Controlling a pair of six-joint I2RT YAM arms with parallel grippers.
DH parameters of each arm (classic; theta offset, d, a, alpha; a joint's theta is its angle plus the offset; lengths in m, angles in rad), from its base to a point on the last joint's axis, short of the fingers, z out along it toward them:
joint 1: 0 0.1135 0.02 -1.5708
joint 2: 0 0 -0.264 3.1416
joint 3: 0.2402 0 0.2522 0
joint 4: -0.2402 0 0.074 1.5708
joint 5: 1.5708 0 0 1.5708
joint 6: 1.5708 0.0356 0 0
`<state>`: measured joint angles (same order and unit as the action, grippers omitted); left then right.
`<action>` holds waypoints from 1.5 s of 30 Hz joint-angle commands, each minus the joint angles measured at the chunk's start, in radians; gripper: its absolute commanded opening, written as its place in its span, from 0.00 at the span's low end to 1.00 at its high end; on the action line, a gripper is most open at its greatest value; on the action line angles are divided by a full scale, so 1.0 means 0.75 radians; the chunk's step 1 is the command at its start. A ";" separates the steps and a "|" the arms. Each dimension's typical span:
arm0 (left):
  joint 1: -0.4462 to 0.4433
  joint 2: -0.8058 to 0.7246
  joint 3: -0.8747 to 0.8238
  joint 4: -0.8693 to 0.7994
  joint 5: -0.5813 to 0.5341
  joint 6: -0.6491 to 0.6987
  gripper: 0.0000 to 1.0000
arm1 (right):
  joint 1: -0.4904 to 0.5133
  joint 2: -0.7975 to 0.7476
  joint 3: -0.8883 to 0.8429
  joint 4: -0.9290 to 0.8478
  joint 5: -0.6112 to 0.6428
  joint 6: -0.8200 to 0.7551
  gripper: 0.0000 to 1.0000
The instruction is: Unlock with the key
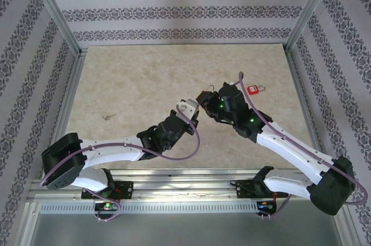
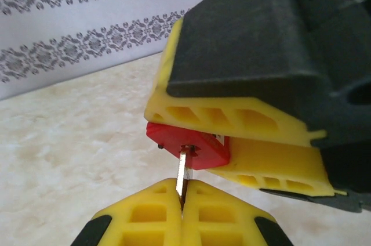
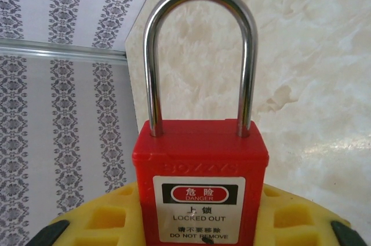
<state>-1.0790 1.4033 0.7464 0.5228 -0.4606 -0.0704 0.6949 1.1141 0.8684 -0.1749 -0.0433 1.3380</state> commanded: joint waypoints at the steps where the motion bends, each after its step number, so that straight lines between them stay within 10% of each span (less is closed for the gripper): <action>1: -0.083 0.023 0.022 0.157 -0.028 0.231 0.00 | 0.003 0.025 0.018 0.006 -0.187 0.033 0.07; 45: -0.095 0.076 0.004 0.276 -0.029 0.749 0.00 | -0.052 -0.001 -0.046 0.018 -0.284 0.019 0.07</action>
<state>-1.1240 1.4509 0.6964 0.6464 -0.5507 0.3916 0.6483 1.1145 0.8421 -0.1856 -0.1570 1.3594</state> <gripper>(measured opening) 0.038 0.268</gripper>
